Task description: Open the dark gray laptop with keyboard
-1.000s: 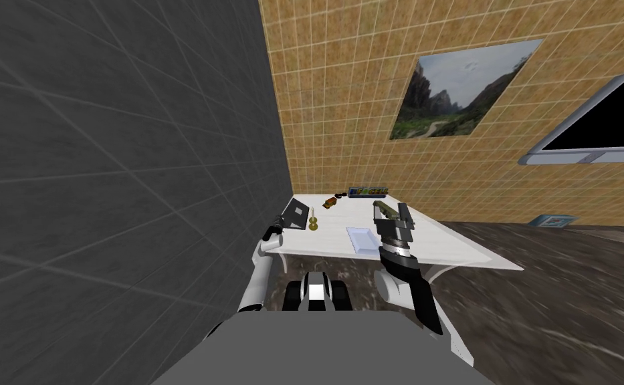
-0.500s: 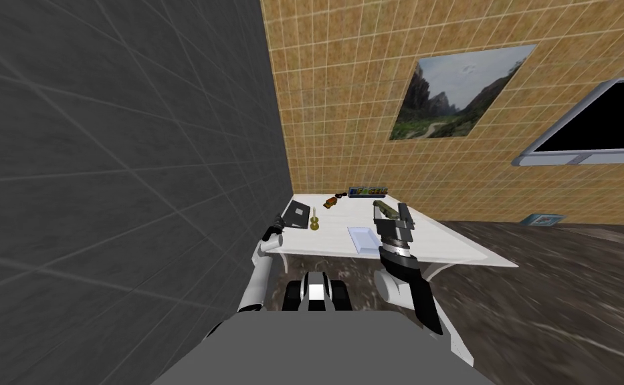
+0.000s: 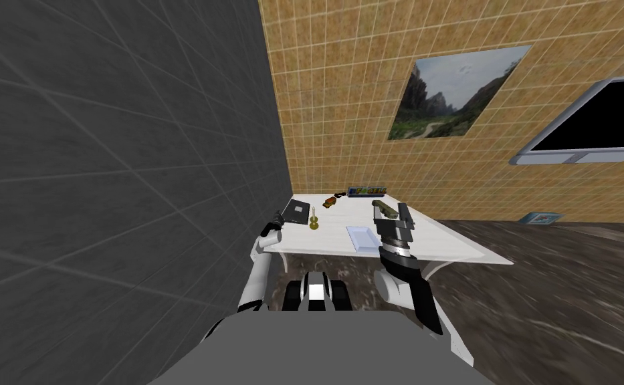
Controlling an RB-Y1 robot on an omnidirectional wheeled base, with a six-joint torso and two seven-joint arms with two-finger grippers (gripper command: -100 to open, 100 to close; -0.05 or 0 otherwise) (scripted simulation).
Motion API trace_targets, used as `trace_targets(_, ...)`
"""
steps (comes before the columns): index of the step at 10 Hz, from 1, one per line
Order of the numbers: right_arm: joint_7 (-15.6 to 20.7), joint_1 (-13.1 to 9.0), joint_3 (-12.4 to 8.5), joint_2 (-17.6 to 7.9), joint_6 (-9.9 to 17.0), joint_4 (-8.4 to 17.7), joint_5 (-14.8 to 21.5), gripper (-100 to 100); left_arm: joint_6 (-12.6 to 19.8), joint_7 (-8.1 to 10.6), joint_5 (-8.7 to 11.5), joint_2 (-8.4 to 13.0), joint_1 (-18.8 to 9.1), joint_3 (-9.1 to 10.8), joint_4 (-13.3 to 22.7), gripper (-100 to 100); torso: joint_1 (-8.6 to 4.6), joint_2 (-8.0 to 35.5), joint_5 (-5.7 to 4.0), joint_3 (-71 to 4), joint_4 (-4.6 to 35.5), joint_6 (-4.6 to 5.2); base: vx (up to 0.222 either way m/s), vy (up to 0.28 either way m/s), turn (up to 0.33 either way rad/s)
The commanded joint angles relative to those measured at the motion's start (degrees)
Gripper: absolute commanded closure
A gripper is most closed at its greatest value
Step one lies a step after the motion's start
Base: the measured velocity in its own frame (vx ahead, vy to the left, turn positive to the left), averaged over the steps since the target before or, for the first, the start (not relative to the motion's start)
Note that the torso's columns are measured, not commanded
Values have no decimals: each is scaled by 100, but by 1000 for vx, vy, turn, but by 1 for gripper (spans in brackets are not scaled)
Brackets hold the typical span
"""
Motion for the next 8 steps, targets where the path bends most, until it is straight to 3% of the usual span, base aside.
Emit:
trace_targets(1, 0, 0, 0, 0, 0, 0, 0, 0, 309, 18, -17, 21, -78, 40, -248, -100, -1, 0, -1, 0, 0, 0, -14, -5, -4)
trace_targets(2, 0, 0, 0, 0, 0, 0, 0, 0, 225, 13, -17, 14, -61, 34, -171, -100, -3, 0, -2, 0, 1, 0, 0, 0, 0)
trace_targets(3, 0, 0, 0, 0, 0, 0, 0, 0, 255, 14, -19, 15, -65, 37, -182, 0, -1, -5, 1, -2, -4, 0, 0, 0, 0)
trace_targets(8, 0, 0, 0, 0, 0, 0, 0, 0, 256, 14, -19, 14, -60, 37, -177, 0, 2, -9, 3, -5, -8, 0, 0, 0, 0)
